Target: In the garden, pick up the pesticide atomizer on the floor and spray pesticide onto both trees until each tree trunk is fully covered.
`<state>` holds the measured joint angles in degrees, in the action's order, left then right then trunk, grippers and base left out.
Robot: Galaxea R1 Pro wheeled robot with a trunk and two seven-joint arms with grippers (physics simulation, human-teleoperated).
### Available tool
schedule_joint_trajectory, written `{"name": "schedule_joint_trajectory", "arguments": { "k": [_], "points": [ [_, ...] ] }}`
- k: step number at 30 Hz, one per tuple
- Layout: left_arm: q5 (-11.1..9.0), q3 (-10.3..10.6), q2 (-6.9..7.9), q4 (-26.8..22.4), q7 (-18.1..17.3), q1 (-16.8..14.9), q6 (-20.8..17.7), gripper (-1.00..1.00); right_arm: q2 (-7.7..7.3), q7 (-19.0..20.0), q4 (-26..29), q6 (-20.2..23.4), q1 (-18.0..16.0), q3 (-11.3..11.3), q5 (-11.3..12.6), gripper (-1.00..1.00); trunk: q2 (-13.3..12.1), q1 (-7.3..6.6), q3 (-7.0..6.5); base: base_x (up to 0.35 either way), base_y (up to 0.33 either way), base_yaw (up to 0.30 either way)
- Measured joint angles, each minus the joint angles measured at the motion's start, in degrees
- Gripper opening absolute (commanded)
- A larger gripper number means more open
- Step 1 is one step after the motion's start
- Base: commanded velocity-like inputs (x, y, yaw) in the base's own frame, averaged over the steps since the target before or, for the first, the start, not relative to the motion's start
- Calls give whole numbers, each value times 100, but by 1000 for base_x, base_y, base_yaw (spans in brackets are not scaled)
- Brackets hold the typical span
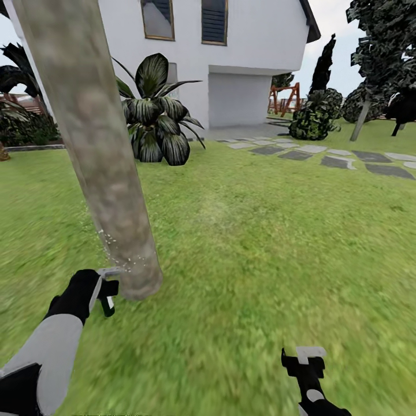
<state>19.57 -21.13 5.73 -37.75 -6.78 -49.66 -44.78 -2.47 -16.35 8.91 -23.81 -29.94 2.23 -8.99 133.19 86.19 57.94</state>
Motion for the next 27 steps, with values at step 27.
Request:
{"name": "schedule_joint_trajectory", "arguments": {
  "k": [27],
  "points": [
    [74,13,187,-623,14,-323,-394,-100,0,3,-8,-2,-1,-2,-1,100,0,0,0,52,-177,63]
  ]
}}
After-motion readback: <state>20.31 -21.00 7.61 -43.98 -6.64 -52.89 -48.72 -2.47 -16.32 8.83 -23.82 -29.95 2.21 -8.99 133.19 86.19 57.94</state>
